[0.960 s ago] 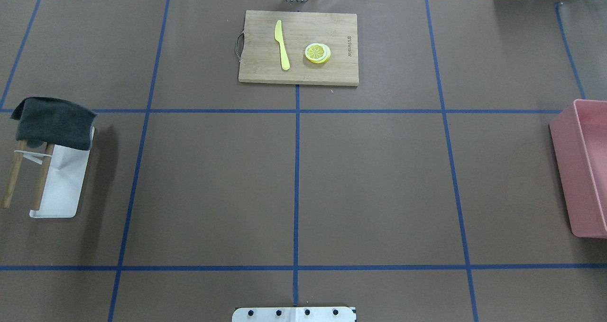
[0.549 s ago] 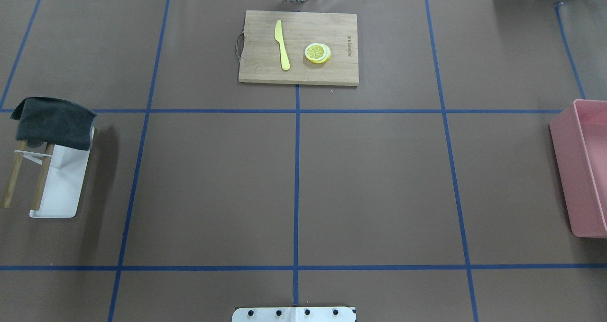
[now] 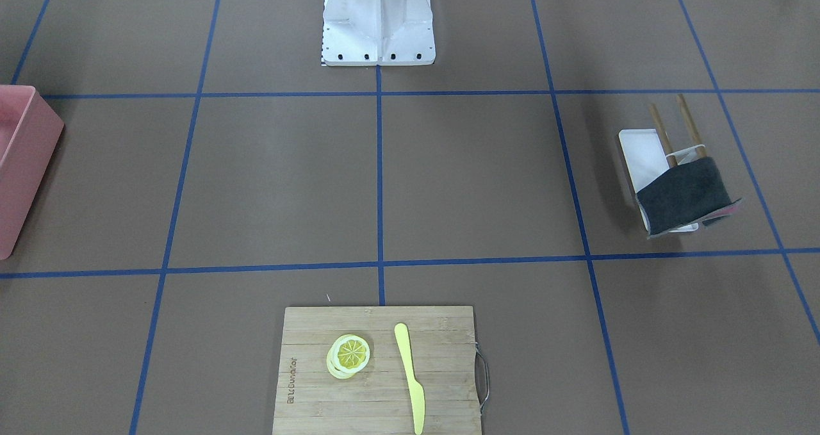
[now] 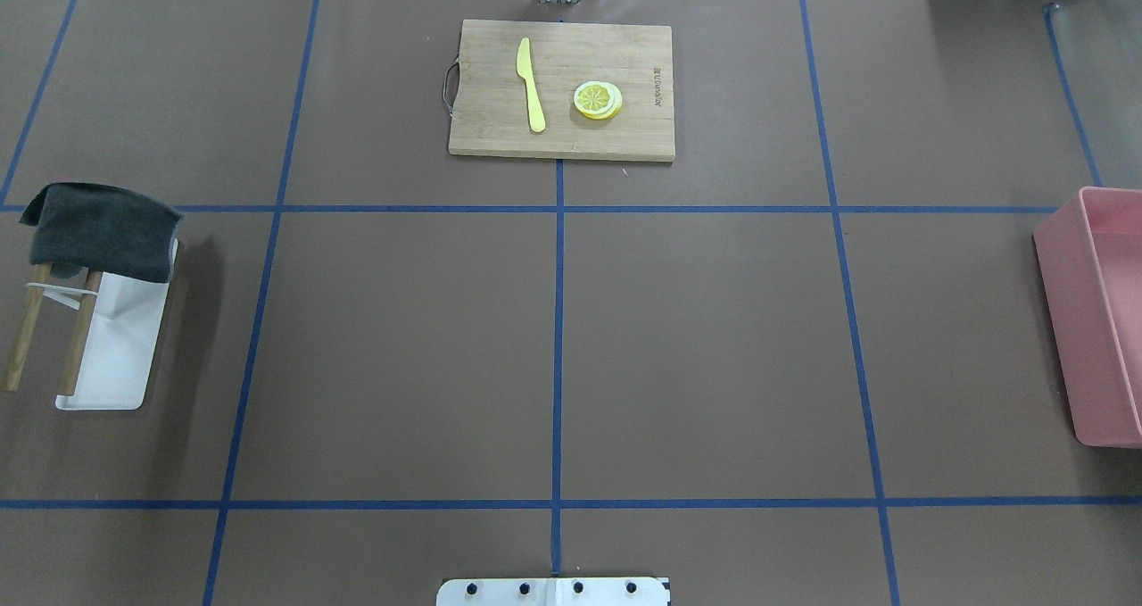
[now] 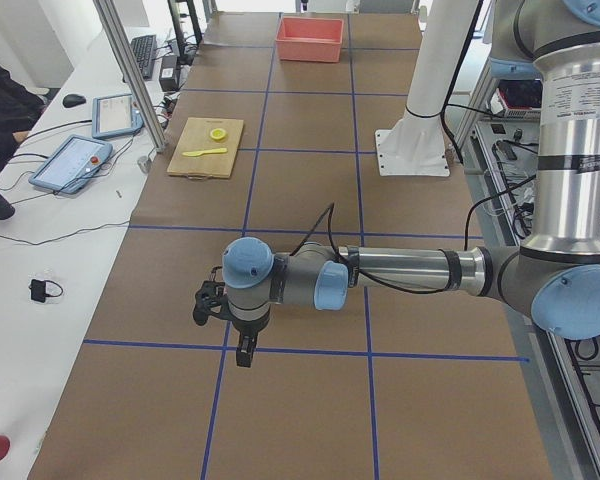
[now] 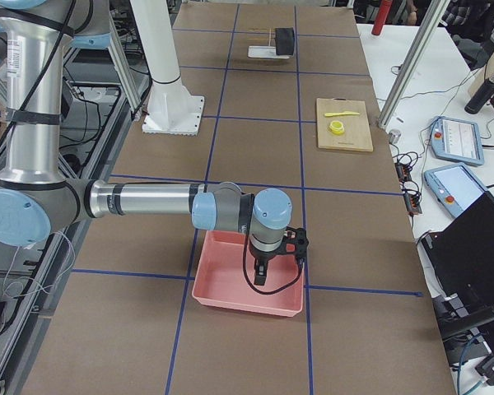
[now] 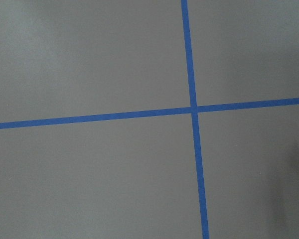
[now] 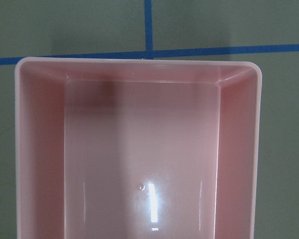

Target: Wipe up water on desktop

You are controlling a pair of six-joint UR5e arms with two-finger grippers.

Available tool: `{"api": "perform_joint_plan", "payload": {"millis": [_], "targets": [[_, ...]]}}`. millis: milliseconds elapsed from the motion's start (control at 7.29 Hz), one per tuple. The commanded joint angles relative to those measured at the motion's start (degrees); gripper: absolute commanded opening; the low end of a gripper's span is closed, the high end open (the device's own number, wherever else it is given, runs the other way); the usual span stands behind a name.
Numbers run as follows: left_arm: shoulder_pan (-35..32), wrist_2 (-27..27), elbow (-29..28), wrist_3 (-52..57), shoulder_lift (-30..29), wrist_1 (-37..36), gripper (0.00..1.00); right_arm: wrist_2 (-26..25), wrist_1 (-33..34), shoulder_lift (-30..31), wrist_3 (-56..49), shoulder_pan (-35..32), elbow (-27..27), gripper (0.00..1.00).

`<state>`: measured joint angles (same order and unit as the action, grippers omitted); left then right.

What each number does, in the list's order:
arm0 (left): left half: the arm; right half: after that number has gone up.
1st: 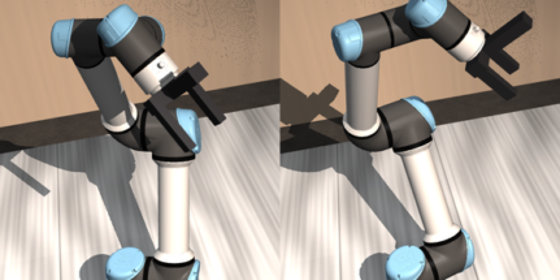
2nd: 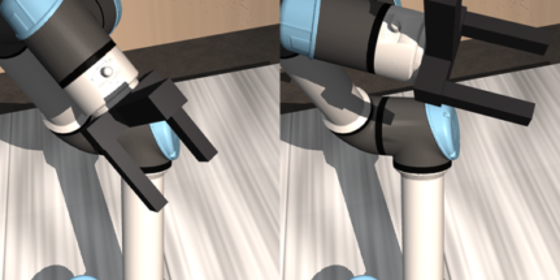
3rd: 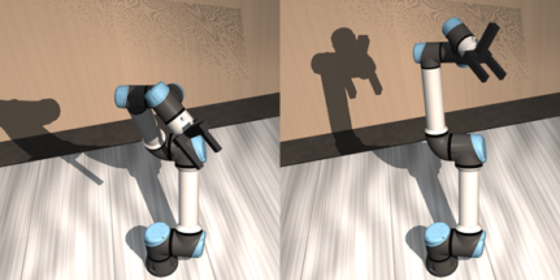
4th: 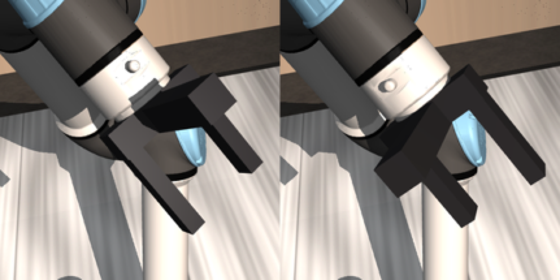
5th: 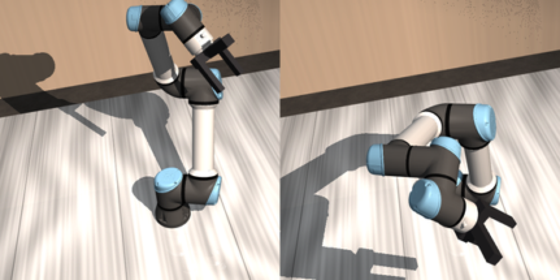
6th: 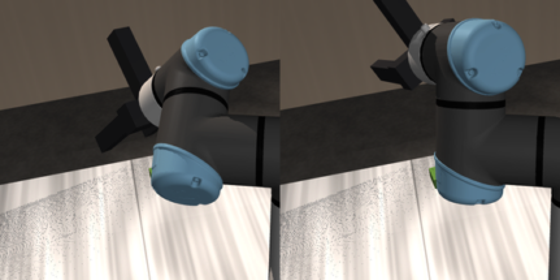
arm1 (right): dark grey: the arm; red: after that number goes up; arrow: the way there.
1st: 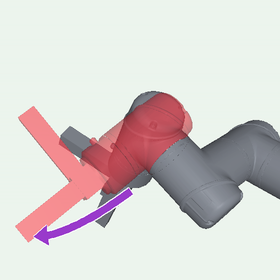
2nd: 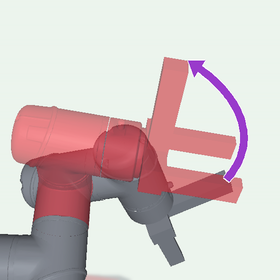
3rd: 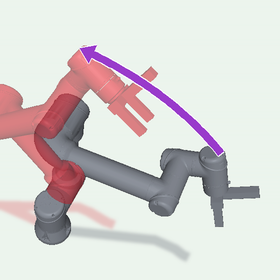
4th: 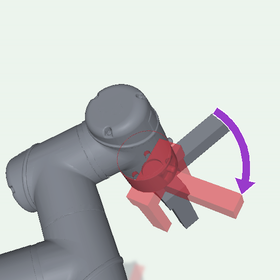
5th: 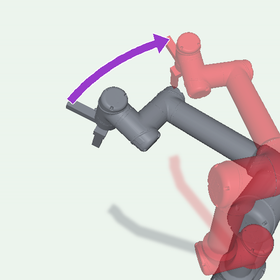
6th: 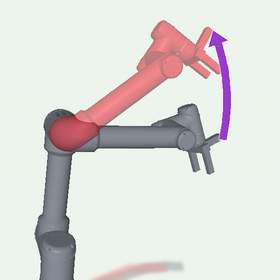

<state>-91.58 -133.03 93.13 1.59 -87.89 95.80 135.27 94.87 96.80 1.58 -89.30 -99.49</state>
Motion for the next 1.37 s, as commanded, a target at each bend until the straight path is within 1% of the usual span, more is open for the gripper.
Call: {"api": "perform_joint_plan", "payload": {"millis": [0, 137, 274, 411, 549, 686, 823, 960, 1097, 1234], "targets": [[0.0, 0.1, -0.2, 0.2, 0.0, -0.1, 0.98, 0.1, -0.3, 0.0, 0.0, 0.0, -0.7, 1.0], [0.0, 0.3, -1.5, -0.1, -0.2, 0.0, 0.98, -0.9, -0.4, -0.1, 0.5, 0.0, -0.6, 1.0], [0.1, 0.3, -2.4, -0.3, -3.0, 0.1, 0.98, -0.5, -0.5, -0.2, 0.6, 0.0, -2.2, 1.0], [0.1, 0.0, -2.8, -0.3, -3.9, -0.1, 0.98, -0.4, -0.5, -0.4, 0.6, 0.1, -5.9, 1.0], [0.1, 0.1, -3.0, -0.3, -4.0, 0.2, 0.98, -0.3, -0.4, -0.6, 0.8, 0.2, -6.3, 1.0], [0.1, -0.1, -2.1, -0.1, -4.0, 0.4, 0.98, -0.9, -0.5, -1.0, 0.9, 2.0, -4.5, 1.0], [0.1, -0.2, -1.1, -0.1, -4.3, 0.4, 0.98, -0.5, -0.5, -1.2, 0.6, 2.0, -3.7, 1.0], [0.2, -3.3, -1.3, 0.0, -4.6, 0.3, 0.98, -0.5, -0.6, -1.0, 0.3, 1.9, -3.7, 1.0], [0.3, -9.3, -1.3, -4.7, -4.6, 0.4, 0.98, -0.9, -0.5, -1.3, 2.0, 2.0, -3.4, 1.0], [1.0, -12.4, -1.2, -14.8, -4.7, 1.7, 0.98, -0.9, -0.6, -1.3, 2.9, 1.9, -3.6, 1.0]]}}
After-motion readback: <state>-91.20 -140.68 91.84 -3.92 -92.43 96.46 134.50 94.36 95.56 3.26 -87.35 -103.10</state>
